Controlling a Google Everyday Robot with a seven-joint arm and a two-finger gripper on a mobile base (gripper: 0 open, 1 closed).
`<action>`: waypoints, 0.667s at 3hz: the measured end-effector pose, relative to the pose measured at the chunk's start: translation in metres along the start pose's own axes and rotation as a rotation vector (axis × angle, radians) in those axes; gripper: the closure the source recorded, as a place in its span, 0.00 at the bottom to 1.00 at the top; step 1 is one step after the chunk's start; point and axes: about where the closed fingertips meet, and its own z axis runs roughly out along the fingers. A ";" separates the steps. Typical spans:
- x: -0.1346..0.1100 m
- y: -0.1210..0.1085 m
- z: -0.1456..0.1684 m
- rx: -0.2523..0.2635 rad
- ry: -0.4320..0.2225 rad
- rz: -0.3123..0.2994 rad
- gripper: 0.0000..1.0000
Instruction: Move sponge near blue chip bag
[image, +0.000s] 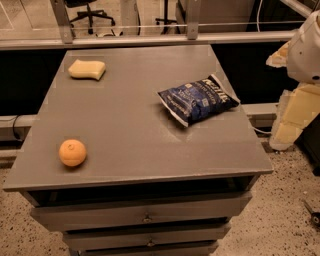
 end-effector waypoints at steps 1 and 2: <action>0.000 0.000 0.000 0.000 0.000 0.000 0.00; -0.005 -0.002 -0.005 0.006 -0.027 -0.012 0.00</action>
Offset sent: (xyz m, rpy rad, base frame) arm 0.0036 0.0082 0.0084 0.0478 -0.0108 0.0417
